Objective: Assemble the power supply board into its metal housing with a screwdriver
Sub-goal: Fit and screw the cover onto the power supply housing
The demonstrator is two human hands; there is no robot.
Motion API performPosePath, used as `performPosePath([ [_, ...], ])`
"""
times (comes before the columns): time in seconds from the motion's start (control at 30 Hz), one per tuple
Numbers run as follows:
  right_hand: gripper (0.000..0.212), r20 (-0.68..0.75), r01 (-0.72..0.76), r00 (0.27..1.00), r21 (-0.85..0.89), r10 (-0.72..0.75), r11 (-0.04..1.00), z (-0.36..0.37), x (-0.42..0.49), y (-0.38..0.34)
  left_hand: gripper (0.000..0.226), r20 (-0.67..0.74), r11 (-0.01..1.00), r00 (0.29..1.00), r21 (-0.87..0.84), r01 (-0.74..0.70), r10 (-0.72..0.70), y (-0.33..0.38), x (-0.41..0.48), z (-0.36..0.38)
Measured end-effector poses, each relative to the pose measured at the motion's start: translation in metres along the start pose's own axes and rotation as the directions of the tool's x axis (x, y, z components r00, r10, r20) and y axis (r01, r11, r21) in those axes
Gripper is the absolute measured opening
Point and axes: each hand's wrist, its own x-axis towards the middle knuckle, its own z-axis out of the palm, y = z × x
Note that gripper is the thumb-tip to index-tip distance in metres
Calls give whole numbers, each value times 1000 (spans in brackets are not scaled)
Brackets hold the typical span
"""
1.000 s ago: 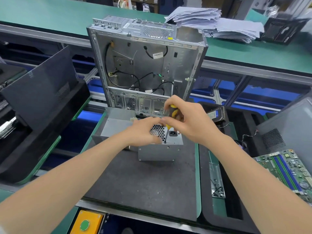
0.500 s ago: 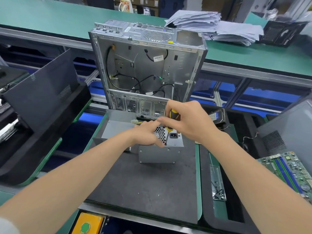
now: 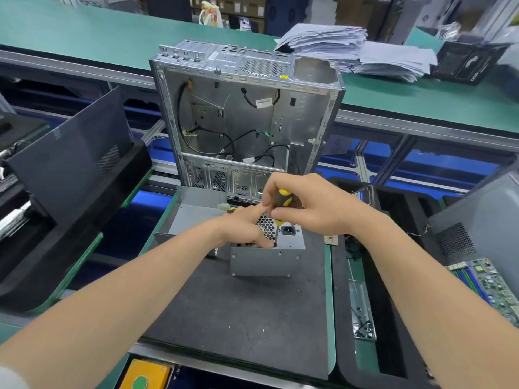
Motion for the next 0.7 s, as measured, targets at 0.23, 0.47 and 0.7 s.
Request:
performPosePath([
  [0.23, 40, -280, -157, 952, -104, 123, 982, 16, 6, -9, 81, -36, 996, 998, -80, 42, -45, -3, 7, 2],
  [0.47, 21, -230, -26, 973, -56, 13, 998, 23, 8, -6, 54, -41, 987, 999, -158, -13, 6, -3, 9, 3],
  [0.7, 19, -32, -28, 999, 261, 38, 965, 8, -1, 5, 56, -15, 991, 999, -134, -31, 29, -7, 12, 2],
])
